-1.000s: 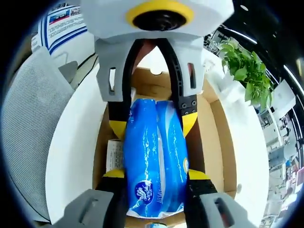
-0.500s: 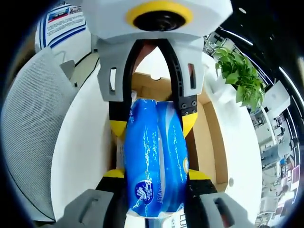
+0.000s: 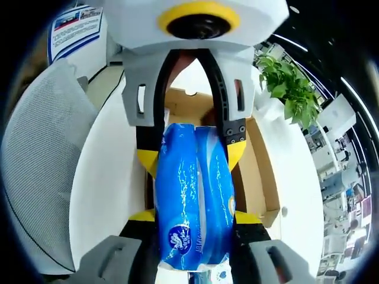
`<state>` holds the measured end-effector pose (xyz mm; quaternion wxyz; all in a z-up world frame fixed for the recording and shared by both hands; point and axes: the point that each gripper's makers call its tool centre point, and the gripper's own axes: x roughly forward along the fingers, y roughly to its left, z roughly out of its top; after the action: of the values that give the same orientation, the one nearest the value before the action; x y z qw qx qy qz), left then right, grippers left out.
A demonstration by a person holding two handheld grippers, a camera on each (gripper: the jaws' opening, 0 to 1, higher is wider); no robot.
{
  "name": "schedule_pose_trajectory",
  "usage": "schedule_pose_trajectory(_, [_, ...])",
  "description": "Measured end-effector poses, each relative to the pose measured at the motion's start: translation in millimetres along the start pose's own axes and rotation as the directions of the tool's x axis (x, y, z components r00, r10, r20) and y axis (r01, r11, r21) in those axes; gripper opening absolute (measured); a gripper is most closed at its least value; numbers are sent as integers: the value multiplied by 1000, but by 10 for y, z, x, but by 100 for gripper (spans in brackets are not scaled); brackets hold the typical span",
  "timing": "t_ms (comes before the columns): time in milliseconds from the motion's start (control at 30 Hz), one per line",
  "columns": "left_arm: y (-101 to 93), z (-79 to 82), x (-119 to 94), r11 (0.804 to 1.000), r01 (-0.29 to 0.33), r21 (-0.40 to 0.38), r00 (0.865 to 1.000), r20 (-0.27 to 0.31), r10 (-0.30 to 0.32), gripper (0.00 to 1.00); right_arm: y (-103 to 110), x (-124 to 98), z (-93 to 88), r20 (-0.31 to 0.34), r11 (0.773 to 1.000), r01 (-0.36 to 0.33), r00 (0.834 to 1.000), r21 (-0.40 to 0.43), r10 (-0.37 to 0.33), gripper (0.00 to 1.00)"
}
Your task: Operate the shoe box by opening the lid, removing the specified soft item, and placing it in the target area until the item is outside and the box remains undamaged.
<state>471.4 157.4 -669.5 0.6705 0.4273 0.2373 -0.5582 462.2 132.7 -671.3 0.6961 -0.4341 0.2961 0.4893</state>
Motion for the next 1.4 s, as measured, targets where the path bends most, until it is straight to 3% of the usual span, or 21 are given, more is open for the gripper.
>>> schedule_pose_trajectory(867, [-262, 594, 380, 992, 80, 96, 996, 31, -84, 48, 177, -323, -650, -31, 993, 36, 999, 116, -33, 42])
schedule_pose_trajectory(1400, [-308, 1103, 739, 991, 93, 99, 992, 76, -101, 48, 124, -571, -1218, -74, 992, 30, 997, 119, -22, 43])
